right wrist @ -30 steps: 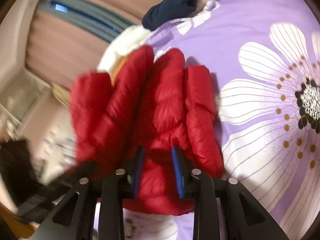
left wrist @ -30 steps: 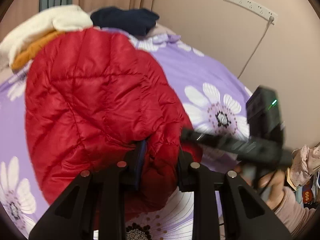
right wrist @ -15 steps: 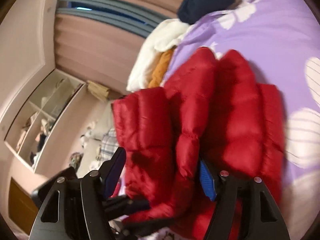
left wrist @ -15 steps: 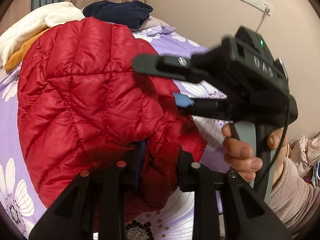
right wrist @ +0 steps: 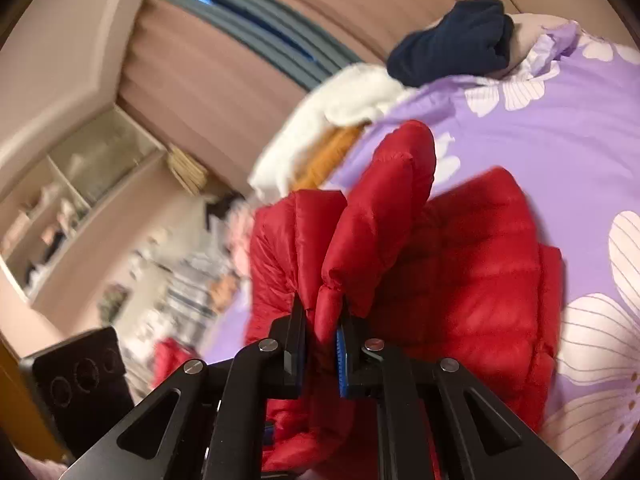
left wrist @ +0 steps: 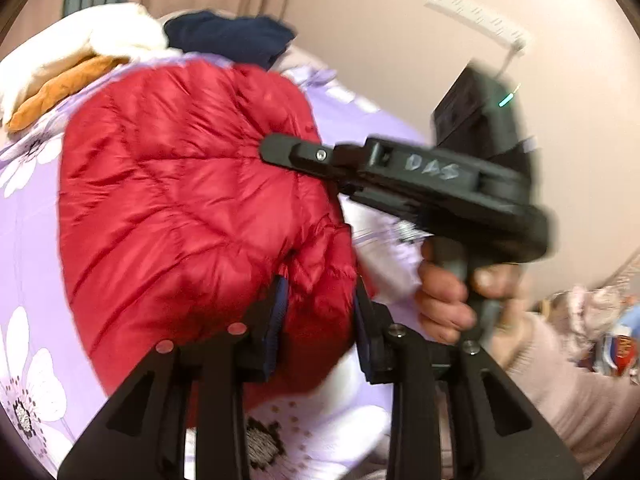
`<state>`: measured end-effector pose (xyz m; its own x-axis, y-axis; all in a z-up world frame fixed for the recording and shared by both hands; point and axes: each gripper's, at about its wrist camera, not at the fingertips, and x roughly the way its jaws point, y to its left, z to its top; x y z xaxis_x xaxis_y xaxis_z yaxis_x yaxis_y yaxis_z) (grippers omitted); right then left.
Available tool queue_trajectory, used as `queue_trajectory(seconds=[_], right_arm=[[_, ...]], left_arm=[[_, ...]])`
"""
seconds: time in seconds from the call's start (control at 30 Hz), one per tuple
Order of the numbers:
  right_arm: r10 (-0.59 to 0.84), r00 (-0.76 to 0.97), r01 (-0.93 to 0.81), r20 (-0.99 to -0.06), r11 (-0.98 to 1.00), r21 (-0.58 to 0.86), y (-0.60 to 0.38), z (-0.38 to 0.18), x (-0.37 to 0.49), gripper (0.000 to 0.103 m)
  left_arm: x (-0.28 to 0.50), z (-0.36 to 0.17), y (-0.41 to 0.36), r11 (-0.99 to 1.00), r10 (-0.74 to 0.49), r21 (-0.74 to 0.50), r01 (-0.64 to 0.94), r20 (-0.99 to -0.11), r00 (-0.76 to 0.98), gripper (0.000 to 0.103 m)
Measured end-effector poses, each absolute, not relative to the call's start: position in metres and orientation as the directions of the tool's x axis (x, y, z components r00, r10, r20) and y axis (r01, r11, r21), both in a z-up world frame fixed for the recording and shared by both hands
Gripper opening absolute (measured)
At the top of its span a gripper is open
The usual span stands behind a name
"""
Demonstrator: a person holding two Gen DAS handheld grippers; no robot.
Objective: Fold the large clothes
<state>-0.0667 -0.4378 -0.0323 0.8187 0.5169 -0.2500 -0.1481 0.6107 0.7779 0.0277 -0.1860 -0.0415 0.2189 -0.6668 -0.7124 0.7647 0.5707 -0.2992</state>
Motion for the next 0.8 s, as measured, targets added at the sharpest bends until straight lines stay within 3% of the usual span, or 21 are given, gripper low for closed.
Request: queue_trajectory(seconds=[0.17,0.23,0.43,0.57,0.67,0.8], right_arm=[[0.457,0.864,-0.079,-0.211,0.537,0.840,-0.468,-0.051,-0.079,0.013],[0.443,0.873,-0.056,-0.205,0.508,0.859,-0.474,-0.062,-0.084,0.013],[0.414,0.869,0.031,-0.271,0.501,0.865,-0.476,-0.085,-0.096,0.013],[0.394,0.865,0.066,-0.312,0.527,0.847,-0.476,-0.088,-0.095,0.013],[0.390,0.858,0.082,-0.333,0.537,0.840,-0.478,-0.094,-0.096,0.013],[0.395,0.854,0.090,-0.338,0.529,0.844,-0.483,-0.105,-0.098,0.013]], left_arm=[[0.023,0.001,-0.165,0.518,-0.745,-0.319,0.793,-0.624,0.236,0.046],[0.032,0.008,-0.159,0.551,-0.736,-0.295,0.780,-0.613,0.288,0.047],[0.098,0.004,-0.179,0.647,-0.687,-0.302,0.700,-0.630,0.363,0.044],[0.142,-0.008,-0.201,0.688,-0.654,-0.320,0.651,-0.662,0.366,0.030],[0.153,-0.022,-0.199,0.713,-0.630,-0.317,0.626,-0.682,0.372,0.028],[0.184,-0.057,-0.218,0.762,-0.549,-0.292,0.579,-0.766,0.336,0.028]])
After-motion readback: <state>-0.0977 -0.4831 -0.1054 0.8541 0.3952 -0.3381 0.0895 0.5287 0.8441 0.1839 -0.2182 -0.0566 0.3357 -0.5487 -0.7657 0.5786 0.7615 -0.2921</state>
